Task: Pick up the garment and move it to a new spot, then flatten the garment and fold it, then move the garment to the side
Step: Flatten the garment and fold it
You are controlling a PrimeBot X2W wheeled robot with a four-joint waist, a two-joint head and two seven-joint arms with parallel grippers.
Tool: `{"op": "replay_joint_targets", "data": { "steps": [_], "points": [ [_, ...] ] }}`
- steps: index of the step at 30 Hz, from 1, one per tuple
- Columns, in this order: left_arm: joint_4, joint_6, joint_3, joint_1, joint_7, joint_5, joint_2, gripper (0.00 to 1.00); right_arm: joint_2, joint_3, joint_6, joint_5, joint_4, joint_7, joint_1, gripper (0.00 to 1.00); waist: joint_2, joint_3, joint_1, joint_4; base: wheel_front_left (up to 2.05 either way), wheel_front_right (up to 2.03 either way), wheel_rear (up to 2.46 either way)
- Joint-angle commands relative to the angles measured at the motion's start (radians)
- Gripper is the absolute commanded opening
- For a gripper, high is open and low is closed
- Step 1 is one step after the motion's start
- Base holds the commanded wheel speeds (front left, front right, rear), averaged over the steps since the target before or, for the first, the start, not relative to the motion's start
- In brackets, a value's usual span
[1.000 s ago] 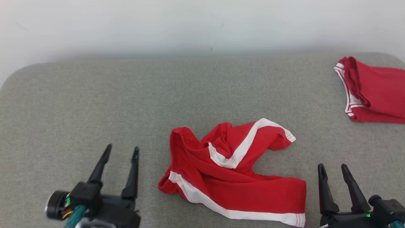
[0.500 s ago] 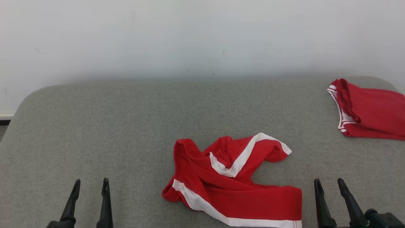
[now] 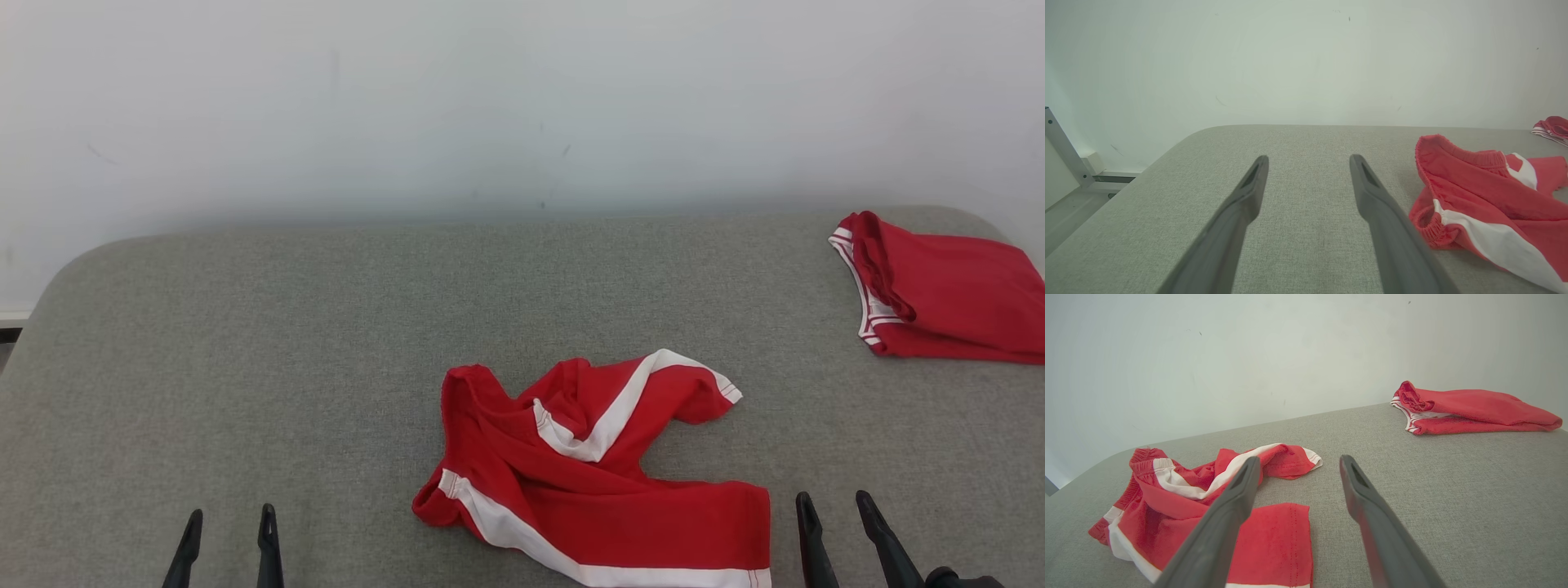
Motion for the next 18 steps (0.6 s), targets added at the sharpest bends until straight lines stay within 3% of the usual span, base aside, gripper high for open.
{"op": "replay_joint_targets", "data": {
  "steps": [1,10,18],
  "points": [
    [0.002,-0.003,0.006,0.007,-0.003,0.011,-0.007,1.00,0.000,0.002,-0.003,-0.003,-0.004,0.005,0.010,1.00,0.0001,0.001,0.0001,-0.001,0.00,0.00,0.00],
    [0.058,-0.073,-0.101,-0.084,-0.003,0.036,-0.008,1.00,-0.036,0.027,-0.003,0.009,0.030,0.025,0.007,1.00,0.0001,0.016,0.0001,-0.011,0.00,0.00,0.00],
    [0.228,-0.098,-0.236,-0.216,-0.003,0.008,0.013,1.00,-0.064,0.097,-0.003,0.033,0.116,0.020,-0.027,1.00,0.0001,0.058,0.0001,-0.056,0.00,0.00,0.00]
  ]
}}
